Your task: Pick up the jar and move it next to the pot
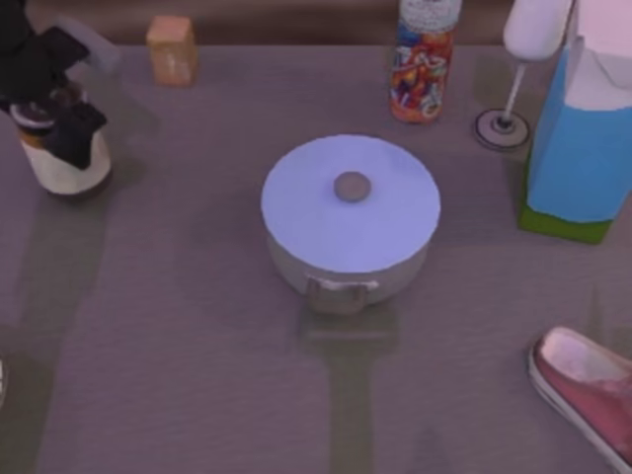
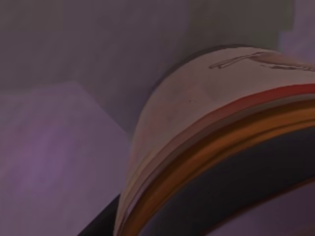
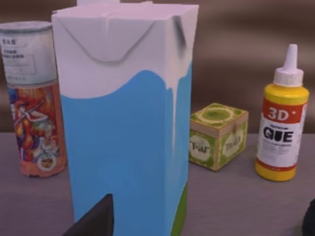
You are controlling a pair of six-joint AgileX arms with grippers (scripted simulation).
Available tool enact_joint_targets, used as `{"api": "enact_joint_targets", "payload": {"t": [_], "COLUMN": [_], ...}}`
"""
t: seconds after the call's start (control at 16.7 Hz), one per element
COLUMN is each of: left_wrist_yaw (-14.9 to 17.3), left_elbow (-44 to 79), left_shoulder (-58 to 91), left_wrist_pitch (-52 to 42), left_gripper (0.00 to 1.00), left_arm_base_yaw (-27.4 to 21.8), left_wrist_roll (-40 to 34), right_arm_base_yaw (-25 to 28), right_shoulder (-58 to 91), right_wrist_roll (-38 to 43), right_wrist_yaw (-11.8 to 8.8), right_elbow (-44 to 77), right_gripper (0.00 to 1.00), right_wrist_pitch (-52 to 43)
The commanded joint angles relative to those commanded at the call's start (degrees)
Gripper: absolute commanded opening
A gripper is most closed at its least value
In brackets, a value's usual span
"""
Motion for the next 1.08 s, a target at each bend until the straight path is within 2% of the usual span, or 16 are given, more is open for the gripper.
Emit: {"api": "enact_joint_targets", "payload": {"t": [0.48, 0.84, 1.08], "left_wrist_yaw": [-0.16, -0.19, -0.99], "left_elbow": [-18.91, -19.65, -20.86], "left_shoulder": [-21.44, -22.18, -21.71], "left_wrist_pitch": [-2.2, -2.23, -1.14], "left_gripper": [0.0, 0.0, 0.0], "left_arm_base_yaw": [1.05, 0.76, -1.12], "left_wrist_roll": [0.28, 0.27, -6.05], "right_arm_base_yaw": [0.0, 0.0, 0.0], "right_shoulder": [0.0, 0.0, 0.0], "right_wrist_roll": [0.0, 0.0, 0.0], "right_wrist_yaw": [0.0, 0.0, 0.0], "right_elbow": [0.0, 0.0, 0.0], "right_gripper": [1.0, 1.0, 1.0], "right_wrist_pitch": [0.0, 0.0, 0.0]}}
